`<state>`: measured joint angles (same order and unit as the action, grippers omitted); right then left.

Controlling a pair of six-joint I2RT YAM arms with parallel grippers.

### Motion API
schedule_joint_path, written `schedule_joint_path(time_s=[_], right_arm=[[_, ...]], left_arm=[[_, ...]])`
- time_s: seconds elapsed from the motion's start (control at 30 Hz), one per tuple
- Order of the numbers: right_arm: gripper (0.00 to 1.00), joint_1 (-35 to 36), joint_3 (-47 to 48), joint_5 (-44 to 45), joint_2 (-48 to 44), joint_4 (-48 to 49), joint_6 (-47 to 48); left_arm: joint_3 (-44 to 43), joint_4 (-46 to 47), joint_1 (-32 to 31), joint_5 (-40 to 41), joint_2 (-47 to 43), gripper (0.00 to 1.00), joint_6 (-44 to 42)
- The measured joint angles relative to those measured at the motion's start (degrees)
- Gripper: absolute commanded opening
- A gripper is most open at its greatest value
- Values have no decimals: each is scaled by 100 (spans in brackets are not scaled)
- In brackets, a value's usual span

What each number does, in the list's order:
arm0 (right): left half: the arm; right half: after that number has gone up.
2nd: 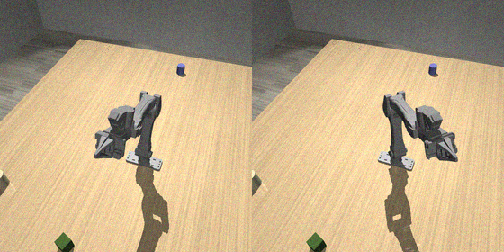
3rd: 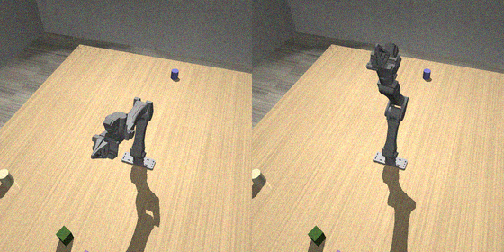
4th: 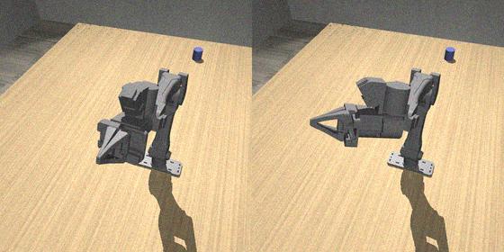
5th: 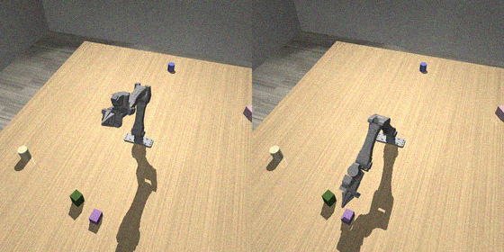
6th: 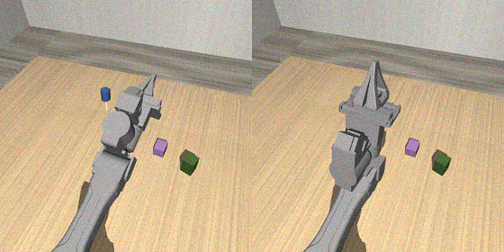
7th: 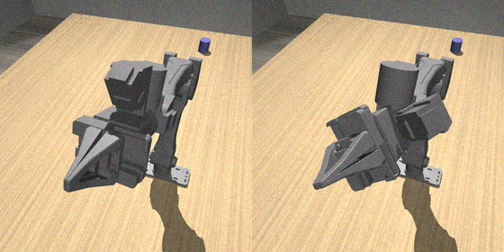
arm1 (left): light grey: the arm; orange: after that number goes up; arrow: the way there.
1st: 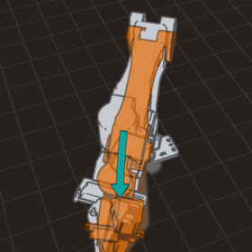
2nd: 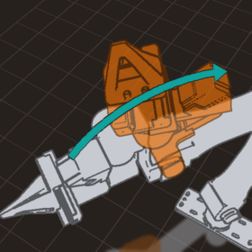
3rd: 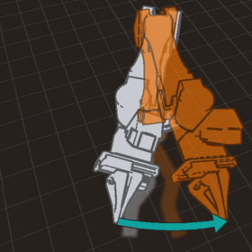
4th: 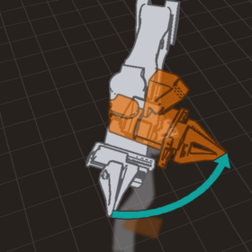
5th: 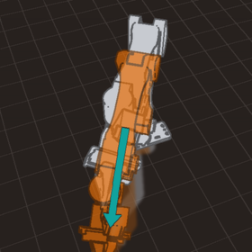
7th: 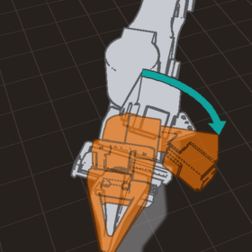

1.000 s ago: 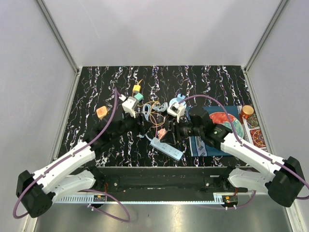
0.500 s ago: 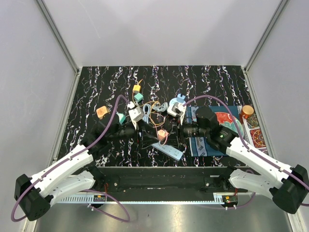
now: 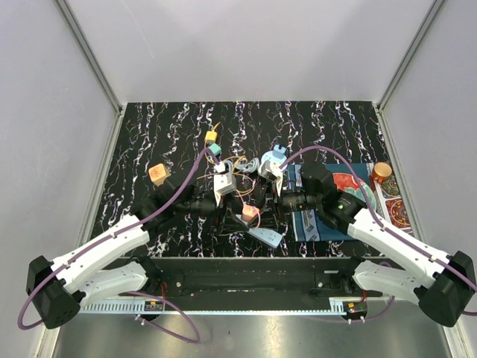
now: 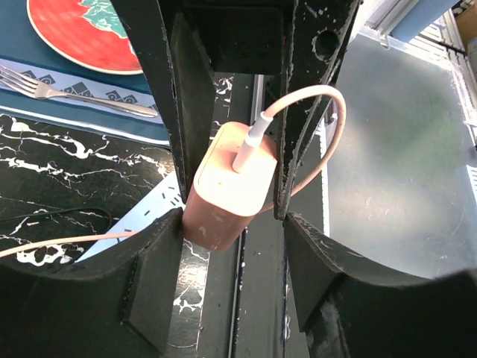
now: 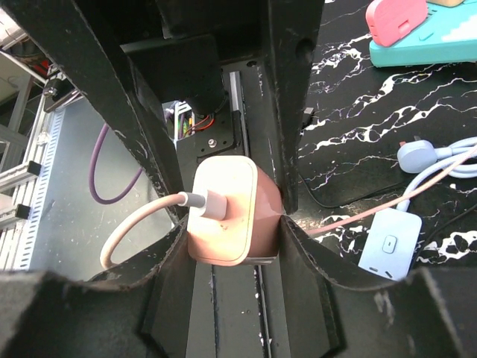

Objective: Insert the plug
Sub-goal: Adjust the plug.

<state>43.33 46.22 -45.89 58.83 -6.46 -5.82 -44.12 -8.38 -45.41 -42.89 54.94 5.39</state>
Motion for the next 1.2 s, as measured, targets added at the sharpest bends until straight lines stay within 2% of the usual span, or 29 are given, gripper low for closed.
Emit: schedule_joint_path(time_s=[0.17, 0.6, 0.63, 0.77, 0.87, 0.93, 0.97, 1.0, 1.03, 1.1, 1.2], right_arm=[[11, -15, 28, -133, 131, -22, 116], [19, -15, 28, -466, 275, -72, 129], [19, -15, 28, -485, 291, -72, 129], [20, -22, 28, -562, 339, -94, 120], [22, -22, 33, -590, 343, -107, 103], [27, -22, 33, -581, 345, -120, 94], [33, -22, 39, -570, 345, -138, 90], [46, -22, 46, -560, 345, -157, 87], [51, -22, 55, -538, 343, -186, 87], [59, -20, 114, -442, 337, -295, 70], [63, -22, 212, -160, 269, -501, 70]], left_arm=[[0, -238, -22, -13, 7, 42, -48], [44, 160, -24, -22, -68, 42, -85], [72, 203, -24, -22, -94, 15, -87], [164, 304, -24, -70, -157, 1, 22], [186, 334, -24, -96, -160, 0, 114], [203, 350, -24, -98, -160, 0, 157], [212, 361, -24, -98, -160, 0, 173], [216, 369, -24, -94, -160, 0, 186], [216, 369, -24, -85, -160, 0, 197], [216, 369, -24, -59, -160, 0, 188], [214, 282, -24, -13, -173, 0, 103]])
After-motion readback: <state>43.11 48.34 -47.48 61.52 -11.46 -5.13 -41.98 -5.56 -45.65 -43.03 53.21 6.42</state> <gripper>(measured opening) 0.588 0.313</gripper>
